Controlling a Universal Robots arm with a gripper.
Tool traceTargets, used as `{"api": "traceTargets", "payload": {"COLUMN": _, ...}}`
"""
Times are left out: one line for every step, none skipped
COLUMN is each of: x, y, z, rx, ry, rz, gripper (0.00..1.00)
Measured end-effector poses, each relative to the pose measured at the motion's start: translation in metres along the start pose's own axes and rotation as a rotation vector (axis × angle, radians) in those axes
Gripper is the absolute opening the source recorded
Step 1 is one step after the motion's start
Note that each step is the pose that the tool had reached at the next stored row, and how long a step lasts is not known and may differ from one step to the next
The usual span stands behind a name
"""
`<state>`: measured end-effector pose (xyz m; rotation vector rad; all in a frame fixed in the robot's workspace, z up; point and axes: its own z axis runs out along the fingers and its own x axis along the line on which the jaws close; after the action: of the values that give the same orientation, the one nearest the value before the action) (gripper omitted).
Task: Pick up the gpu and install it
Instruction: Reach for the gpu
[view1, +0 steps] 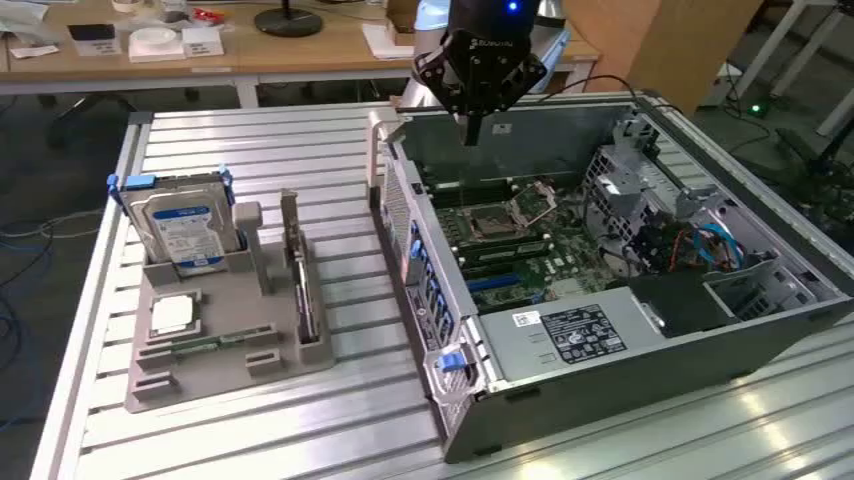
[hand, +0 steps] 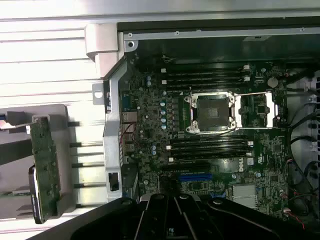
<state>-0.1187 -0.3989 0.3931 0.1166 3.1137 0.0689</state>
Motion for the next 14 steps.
{"api": "traceTargets", "payload": {"x": 0.0000, "y": 0.0000, "z": 0.0000, "rx": 0.0000, "ry": 0.0000, "rz": 0.000, "gripper": 0.11}}
{"api": "traceTargets", "payload": {"x": 0.0000, "y": 0.0000, "z": 0.0000, "rx": 0.0000, "ry": 0.0000, "rz": 0.000, "gripper": 0.11}}
{"api": "traceTargets", "payload": {"x": 0.0000, "y": 0.0000, "z": 0.0000, "rx": 0.0000, "ry": 0.0000, "rz": 0.000, "gripper": 0.11}}
{"api": "traceTargets", "payload": {"x": 0.0001, "y": 0.0000, "z": 0.0000, "rx": 0.0001, "ry": 0.0000, "rz": 0.000, "gripper": 0.11}}
{"api": "traceTargets", "payload": {"x": 0.0002, "y": 0.0000, "z": 0.0000, "rx": 0.0000, "ry": 0.0000, "rz": 0.000, "gripper": 0.11}}
{"api": "traceTargets", "payload": {"x": 0.0005, "y": 0.0000, "z": 0.0000, "rx": 0.0000, "ry": 0.0000, "rz": 0.000, "gripper": 0.11}}
{"api": "traceTargets", "payload": {"x": 0.0010, "y": -0.0001, "z": 0.0000, "rx": 0.0000, "ry": 0.0000, "rz": 0.000, "gripper": 0.11}}
{"api": "traceTargets", "payload": {"x": 0.0017, "y": -0.0001, "z": 0.0000, "rx": -0.0001, "ry": -0.0001, "rz": 0.000, "gripper": 0.11}}
{"api": "traceTargets", "payload": {"x": 0.0024, "y": -0.0002, "z": 0.0000, "rx": -0.0001, "ry": -0.0001, "rz": 0.000, "gripper": 0.11}}
{"api": "traceTargets", "payload": {"x": 0.0032, "y": -0.0003, "z": -0.0001, "rx": 0.0000, "ry": 0.0000, "rz": 0.000, "gripper": 0.11}}
{"api": "traceTargets", "payload": {"x": 0.0040, "y": -0.0004, "z": -0.0001, "rx": 0.0000, "ry": 0.0000, "rz": 0.000, "gripper": 0.11}}
{"api": "traceTargets", "payload": {"x": 0.0049, "y": -0.0005, "z": -0.0001, "rx": 0.0000, "ry": -0.0001, "rz": 0.000, "gripper": 0.11}}
{"api": "traceTargets", "payload": {"x": 0.0058, "y": -0.0006, "z": -0.0002, "rx": 0.0001, "ry": 0.0000, "rz": 0.000, "gripper": 0.11}}
{"api": "traceTargets", "payload": {"x": 0.0068, "y": -0.0008, "z": -0.0002, "rx": 0.0000, "ry": 0.0000, "rz": 0.000, "gripper": 0.11}}
